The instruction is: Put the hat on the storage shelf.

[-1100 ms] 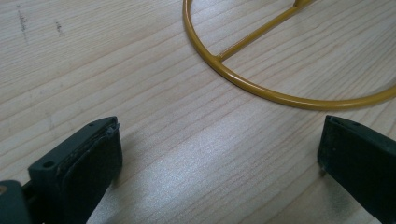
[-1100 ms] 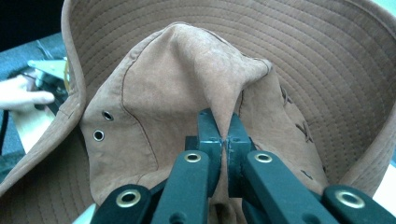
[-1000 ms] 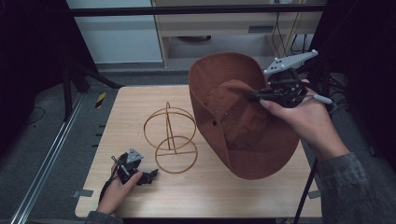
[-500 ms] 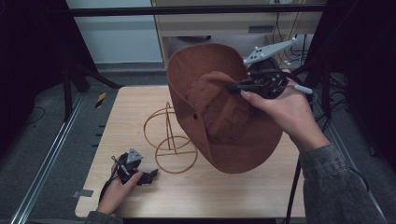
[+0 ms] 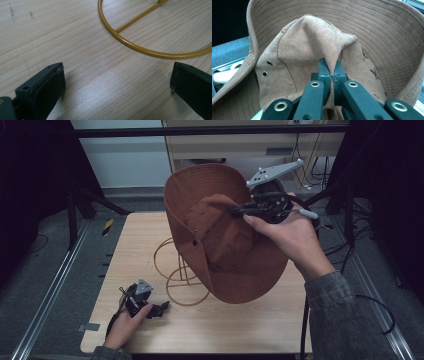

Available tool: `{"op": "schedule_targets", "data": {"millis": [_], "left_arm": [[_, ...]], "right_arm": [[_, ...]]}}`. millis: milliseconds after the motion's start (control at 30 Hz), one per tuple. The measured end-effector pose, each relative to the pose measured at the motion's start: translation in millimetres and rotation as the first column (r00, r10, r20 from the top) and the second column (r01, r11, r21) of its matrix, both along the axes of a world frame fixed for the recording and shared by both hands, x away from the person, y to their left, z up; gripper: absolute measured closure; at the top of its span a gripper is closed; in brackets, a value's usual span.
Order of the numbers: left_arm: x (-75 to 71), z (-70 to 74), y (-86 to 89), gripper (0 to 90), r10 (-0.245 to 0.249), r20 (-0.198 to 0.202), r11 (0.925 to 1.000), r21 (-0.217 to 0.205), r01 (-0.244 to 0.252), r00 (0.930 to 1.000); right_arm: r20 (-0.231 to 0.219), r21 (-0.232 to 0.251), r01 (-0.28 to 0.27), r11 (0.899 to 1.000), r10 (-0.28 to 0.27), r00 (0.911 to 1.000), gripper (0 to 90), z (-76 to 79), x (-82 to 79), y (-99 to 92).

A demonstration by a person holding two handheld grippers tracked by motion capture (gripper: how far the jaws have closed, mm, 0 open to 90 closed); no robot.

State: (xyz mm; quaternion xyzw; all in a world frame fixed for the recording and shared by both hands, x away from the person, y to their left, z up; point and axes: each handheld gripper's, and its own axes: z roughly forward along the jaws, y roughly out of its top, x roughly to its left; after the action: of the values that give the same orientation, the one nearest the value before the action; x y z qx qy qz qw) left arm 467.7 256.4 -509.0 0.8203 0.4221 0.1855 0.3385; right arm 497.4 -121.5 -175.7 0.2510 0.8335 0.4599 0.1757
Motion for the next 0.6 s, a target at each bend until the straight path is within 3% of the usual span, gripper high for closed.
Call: {"op": "schedule_targets", "data": {"millis": [600], "left_arm": [[-0.2, 0.0, -0.6, 0.0, -0.005, -0.001, 1.0, 0.0, 0.005, 1.0]], "right_arm": [[0.006, 0.023, -0.029, 0.999, 0.029, 0.9996, 89.1, -0.4, -1.5, 15.7]]}}
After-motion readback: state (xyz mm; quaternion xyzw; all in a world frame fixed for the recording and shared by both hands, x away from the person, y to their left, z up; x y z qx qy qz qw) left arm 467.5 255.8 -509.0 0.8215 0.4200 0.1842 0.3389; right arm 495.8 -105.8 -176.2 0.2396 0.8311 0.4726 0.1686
